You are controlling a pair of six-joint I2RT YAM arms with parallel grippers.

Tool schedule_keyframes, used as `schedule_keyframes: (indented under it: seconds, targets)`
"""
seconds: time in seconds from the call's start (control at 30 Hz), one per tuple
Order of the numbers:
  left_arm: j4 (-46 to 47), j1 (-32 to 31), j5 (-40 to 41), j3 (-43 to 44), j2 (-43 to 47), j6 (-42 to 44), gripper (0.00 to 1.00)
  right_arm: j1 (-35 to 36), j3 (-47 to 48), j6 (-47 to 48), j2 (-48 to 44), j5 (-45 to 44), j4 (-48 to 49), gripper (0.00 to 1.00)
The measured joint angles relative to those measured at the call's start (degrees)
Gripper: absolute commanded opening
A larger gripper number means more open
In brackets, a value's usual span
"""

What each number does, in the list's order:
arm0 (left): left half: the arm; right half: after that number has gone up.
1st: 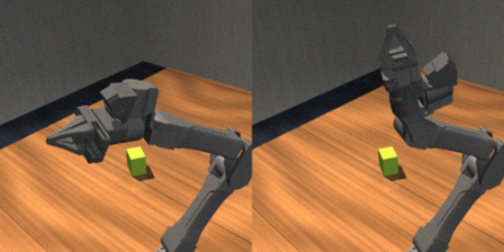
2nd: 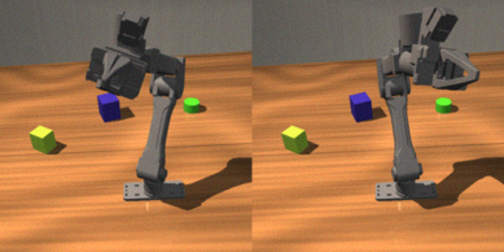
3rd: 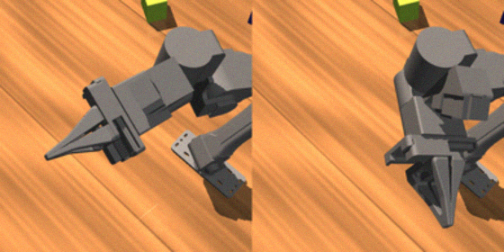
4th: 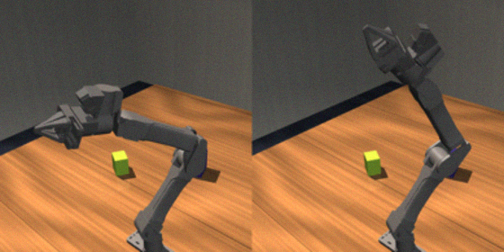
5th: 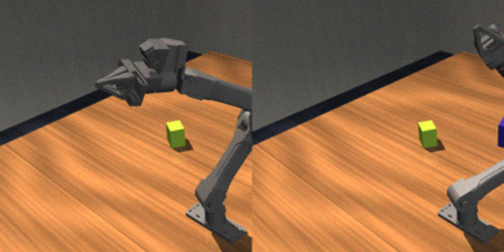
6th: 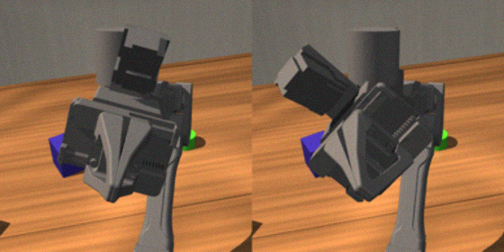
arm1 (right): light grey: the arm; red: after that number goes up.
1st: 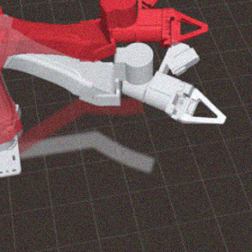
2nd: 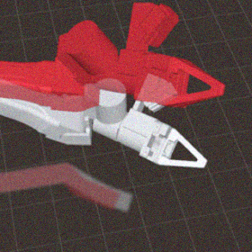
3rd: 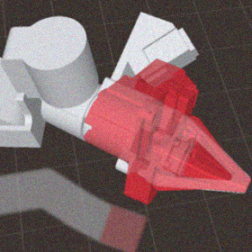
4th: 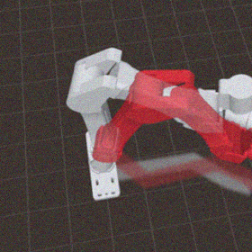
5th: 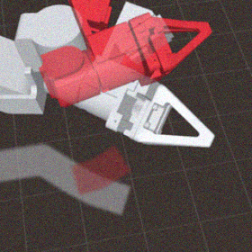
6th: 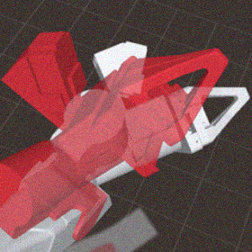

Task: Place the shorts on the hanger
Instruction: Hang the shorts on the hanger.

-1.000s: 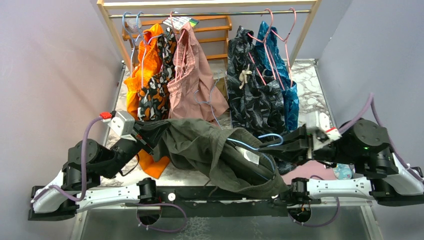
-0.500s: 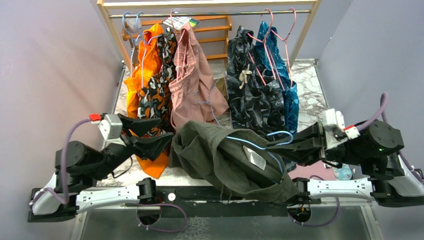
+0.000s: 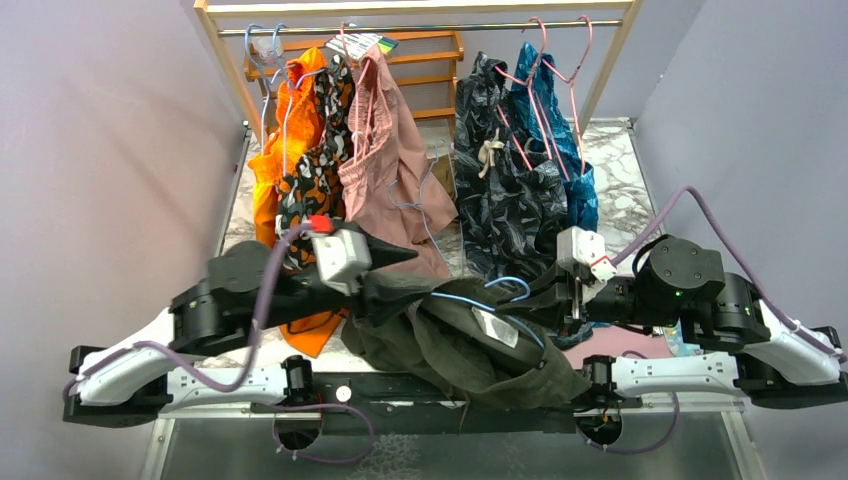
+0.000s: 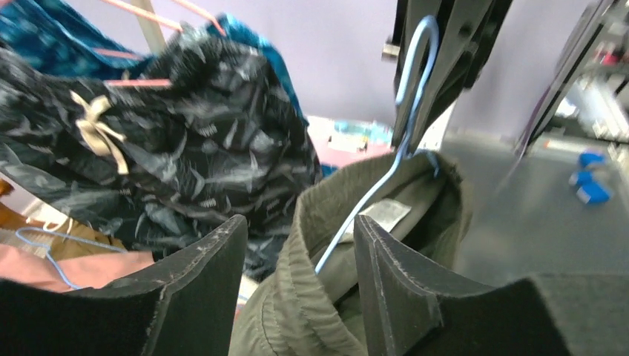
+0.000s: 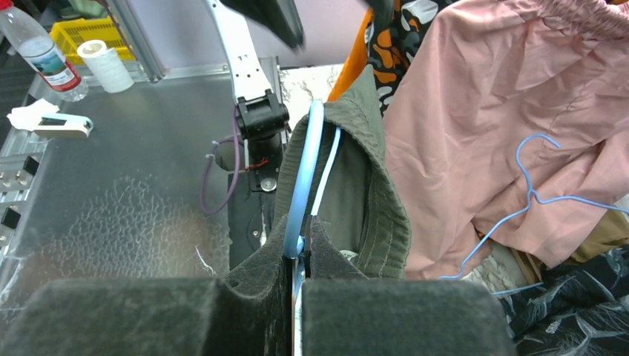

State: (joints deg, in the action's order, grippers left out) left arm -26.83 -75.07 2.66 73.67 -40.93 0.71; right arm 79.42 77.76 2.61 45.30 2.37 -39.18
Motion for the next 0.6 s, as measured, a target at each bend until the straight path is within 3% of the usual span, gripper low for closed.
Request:
schedule_keyframes:
  seconds: [0.2, 0.37, 0.6]
  targets:
    - [-3.0, 0.0, 0.0, -3.4, -3.0, -0.9, 0.53, 0.0, 0.0, 0.0, -1.5, -2.1, -0.7, 0.01]
    - [-5.0, 0.0, 3.6, -5.6, 1.0, -6.2, 0.61, 0.0, 0.0, 0.0, -2.7, -5.2, -0.7, 0.01]
    - [-8.0, 0.0, 7.8, -6.6, 2.4, -12.3, 0.65, 0.0, 0.0, 0.7, -1.7, -7.6, -0.1, 0.01]
